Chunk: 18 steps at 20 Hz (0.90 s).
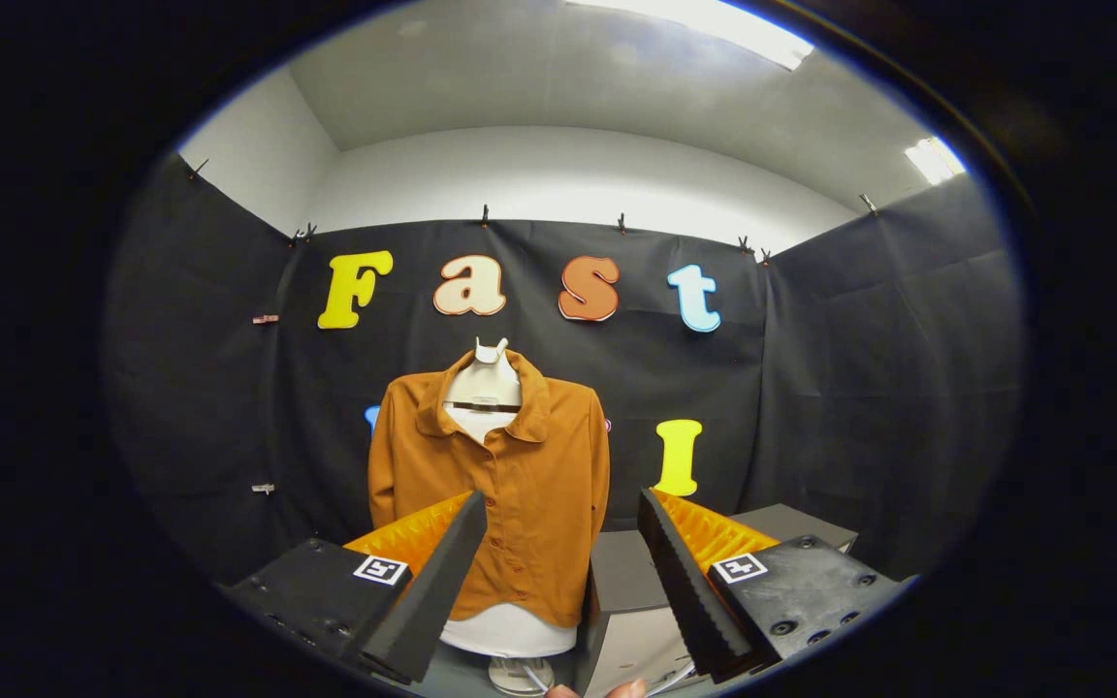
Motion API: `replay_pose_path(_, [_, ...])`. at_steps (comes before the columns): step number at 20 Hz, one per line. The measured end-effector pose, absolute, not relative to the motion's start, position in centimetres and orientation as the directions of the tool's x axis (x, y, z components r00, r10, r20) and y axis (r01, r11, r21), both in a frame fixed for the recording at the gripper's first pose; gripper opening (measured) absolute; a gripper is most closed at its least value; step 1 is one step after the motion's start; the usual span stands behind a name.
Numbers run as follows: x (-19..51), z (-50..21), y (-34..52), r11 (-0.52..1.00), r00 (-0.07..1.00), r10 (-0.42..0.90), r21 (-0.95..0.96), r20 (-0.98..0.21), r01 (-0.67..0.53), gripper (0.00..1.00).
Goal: Iron the clothes twice with a garment steamer, once on the left side and once on the right side.
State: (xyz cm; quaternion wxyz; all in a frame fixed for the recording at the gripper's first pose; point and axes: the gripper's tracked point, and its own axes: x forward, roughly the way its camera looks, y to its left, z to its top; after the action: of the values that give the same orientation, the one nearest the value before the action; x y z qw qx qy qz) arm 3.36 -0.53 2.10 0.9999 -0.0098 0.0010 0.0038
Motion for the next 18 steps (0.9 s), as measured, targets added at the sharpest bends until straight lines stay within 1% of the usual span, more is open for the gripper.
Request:
replay_pose_path(5, [6.8, -0.6, -4.4, 0.999, 0.990, 0.024, -0.037, -0.139, -0.030, 0.98])
replay_pose_path(7, [8.4, -1.6, -6.7, 1.000, 0.984, 0.010, -0.018, -0.180, -0.013, 0.98])
replay_pose_path(10, [10.8, -4.1, -10.1, 1.000, 0.962, -0.004, -0.008, -0.274, 0.002, 0.98])
replay_pose_path(13, [13.5, -7.1, -13.1, 1.000, 0.923, -0.006, 0.024, -0.385, 0.017, 0.98])
replay_pose_path(18, [17.6, -13.1, -18.0, 0.999, 0.823, 0.003, 0.042, -0.569, 0.025, 0.99])
